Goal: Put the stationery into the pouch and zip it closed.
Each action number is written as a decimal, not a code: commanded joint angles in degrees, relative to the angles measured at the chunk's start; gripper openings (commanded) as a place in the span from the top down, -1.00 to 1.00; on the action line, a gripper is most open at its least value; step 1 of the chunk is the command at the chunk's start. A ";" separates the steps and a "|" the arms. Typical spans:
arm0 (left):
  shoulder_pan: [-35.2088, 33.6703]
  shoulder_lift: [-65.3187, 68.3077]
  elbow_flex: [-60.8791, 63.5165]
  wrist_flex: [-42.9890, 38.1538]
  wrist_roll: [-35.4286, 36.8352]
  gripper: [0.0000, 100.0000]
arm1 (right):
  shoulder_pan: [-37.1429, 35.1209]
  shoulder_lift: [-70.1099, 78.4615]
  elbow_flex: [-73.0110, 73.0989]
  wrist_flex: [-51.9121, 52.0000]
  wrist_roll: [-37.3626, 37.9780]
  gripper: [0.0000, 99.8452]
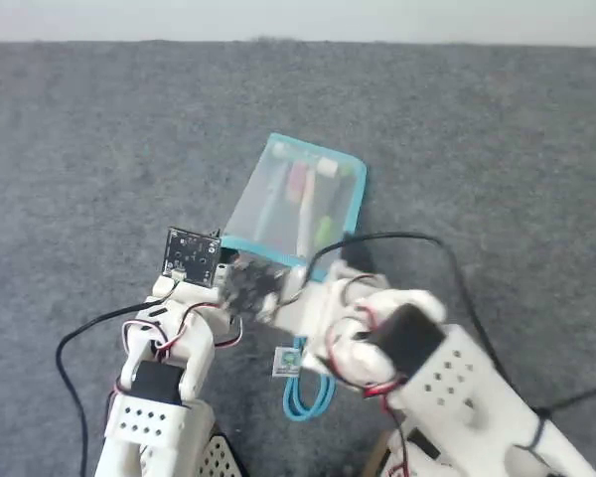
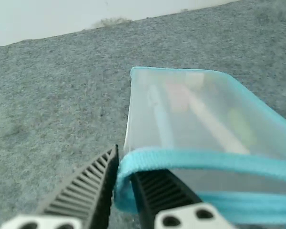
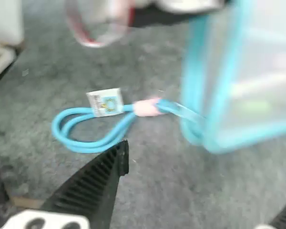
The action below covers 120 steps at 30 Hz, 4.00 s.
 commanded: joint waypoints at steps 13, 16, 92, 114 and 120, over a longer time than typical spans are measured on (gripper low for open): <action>-0.62 -0.53 -4.62 2.81 0.18 0.98 | 11.91 -20.26 32.18 -28.18 3.69 0.02; -0.53 -0.53 -4.62 2.81 0.26 0.98 | 11.91 -18.86 33.14 -29.23 3.78 0.02; -0.70 -0.97 -5.85 3.08 0.18 0.97 | 12.35 15.25 8.62 -37.14 -1.85 0.99; -2.37 -15.65 -16.84 26.11 -1.85 0.70 | 17.27 15.34 3.60 -32.31 -11.60 0.99; -0.44 -15.65 -16.40 26.37 -3.34 0.70 | 16.92 15.34 -5.27 -25.63 -14.95 0.99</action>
